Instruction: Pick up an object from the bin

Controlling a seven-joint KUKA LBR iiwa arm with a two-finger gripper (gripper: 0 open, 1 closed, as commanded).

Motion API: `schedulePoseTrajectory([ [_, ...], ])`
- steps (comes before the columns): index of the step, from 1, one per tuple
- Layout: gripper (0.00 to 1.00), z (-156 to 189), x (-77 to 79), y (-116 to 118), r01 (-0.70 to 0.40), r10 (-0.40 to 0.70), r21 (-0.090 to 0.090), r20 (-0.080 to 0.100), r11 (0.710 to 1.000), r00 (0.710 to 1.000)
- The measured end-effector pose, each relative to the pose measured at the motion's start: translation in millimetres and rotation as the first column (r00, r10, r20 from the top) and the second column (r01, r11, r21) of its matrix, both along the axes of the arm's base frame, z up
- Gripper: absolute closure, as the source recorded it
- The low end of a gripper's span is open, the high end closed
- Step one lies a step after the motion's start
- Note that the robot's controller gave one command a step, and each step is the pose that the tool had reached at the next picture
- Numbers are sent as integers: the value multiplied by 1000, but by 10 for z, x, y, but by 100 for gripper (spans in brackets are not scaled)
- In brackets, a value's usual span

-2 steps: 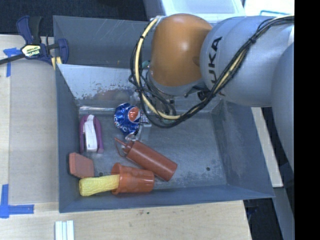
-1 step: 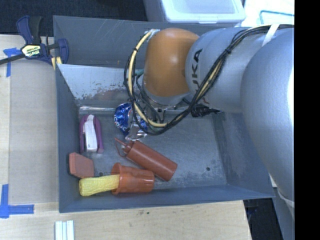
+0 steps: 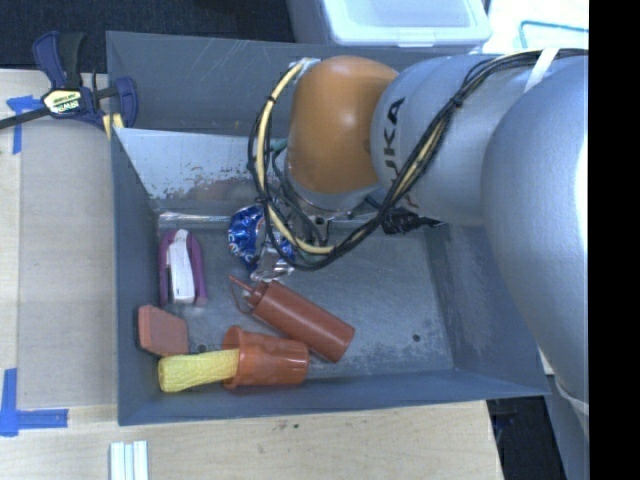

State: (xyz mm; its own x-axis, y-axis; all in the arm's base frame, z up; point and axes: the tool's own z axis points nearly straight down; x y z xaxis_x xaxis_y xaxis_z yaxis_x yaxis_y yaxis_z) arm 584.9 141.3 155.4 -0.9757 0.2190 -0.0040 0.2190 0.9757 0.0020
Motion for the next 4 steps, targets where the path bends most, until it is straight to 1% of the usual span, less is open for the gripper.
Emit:
schedulePoseTrajectory([
  [1, 100, 15, 34, -30, 6, -6, 1, 3, 1000, 1000],
  [2, 0, -494, 263, -484, -119, 119, -2, 12, 993, 993],
  [3, 0, -504, 254, -474, -120, 120, -1, 9, 993, 993],
  [4, 100, -487, 99, -328, -384, 384, -8, 26, 923, 923],
])
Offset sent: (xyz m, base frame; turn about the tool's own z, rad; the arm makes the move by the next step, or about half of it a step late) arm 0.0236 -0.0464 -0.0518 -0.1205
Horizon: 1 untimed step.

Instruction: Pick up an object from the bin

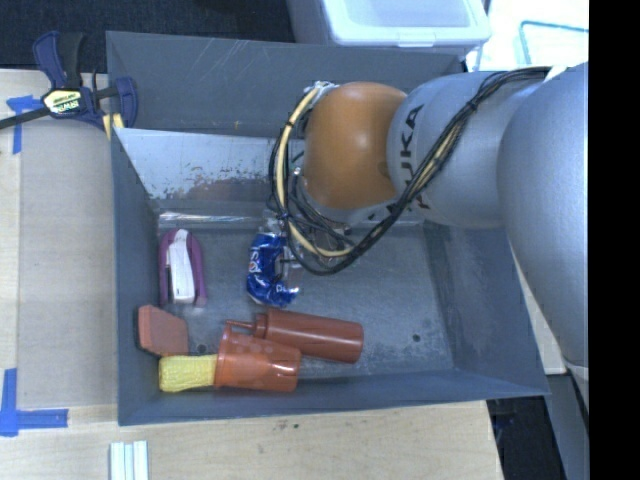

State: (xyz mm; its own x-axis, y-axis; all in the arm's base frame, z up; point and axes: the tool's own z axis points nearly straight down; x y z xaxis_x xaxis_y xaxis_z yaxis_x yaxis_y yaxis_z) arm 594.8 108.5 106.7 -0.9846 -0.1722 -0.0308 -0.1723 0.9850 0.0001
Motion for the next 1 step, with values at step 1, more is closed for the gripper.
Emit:
schedulePoseTrajectory([
  [1, 100, 0, 0, -2, 1, -1, 0, 0, 1000, 1000],
])
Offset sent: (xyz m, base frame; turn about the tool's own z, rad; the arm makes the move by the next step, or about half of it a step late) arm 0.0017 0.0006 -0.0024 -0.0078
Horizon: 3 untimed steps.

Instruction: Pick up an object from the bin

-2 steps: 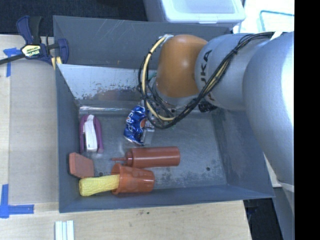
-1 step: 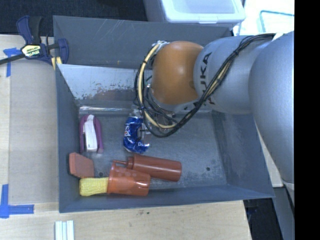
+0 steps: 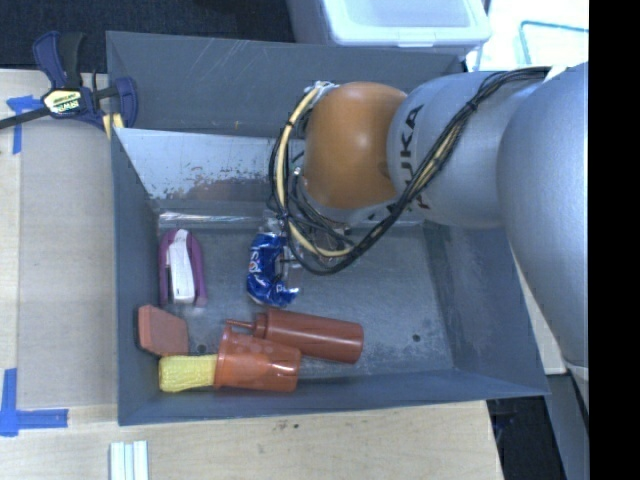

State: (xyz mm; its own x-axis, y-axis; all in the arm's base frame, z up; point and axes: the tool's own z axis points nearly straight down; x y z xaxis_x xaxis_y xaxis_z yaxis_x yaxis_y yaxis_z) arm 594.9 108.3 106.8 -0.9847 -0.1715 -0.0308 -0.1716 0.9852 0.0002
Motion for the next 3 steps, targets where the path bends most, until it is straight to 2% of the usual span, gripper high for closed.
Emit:
schedulePoseTrajectory([
  [1, 0, -9, 32, 5, -6, 6, 1, 5, 1000, 1000],
  [2, 100, 2, 43, -5, -4, 4, 0, 8, 1000, 1000],
  [3, 100, 3, 43, -6, -4, 4, 0, 8, 1000, 1000],
])
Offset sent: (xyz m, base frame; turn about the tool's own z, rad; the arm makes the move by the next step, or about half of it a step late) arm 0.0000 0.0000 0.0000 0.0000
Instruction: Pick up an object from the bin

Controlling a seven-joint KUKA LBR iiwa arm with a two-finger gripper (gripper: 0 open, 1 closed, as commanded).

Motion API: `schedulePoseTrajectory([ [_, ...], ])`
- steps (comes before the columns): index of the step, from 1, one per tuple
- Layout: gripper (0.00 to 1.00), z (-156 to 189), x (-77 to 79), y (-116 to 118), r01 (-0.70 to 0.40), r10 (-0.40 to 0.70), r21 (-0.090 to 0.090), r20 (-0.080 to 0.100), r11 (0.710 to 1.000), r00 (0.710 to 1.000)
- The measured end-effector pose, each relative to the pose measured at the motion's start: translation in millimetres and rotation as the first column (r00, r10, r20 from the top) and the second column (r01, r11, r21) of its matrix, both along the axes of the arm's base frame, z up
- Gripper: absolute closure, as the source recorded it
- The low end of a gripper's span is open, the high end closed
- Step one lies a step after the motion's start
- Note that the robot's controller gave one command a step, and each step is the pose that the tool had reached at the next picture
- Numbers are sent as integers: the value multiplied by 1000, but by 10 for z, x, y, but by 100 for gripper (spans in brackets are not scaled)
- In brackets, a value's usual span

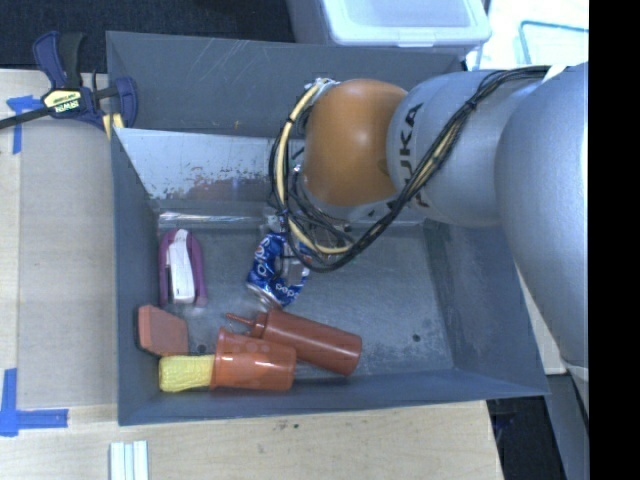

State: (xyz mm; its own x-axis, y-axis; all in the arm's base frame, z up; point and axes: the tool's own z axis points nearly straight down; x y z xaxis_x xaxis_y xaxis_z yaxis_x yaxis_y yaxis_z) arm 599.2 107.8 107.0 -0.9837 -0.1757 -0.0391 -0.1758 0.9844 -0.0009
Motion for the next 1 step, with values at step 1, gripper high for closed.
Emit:
schedulePoseTrajectory([
  [1, 100, 1119, -18, -58, -16, 16, -1, -2, 1000, 1000],
])
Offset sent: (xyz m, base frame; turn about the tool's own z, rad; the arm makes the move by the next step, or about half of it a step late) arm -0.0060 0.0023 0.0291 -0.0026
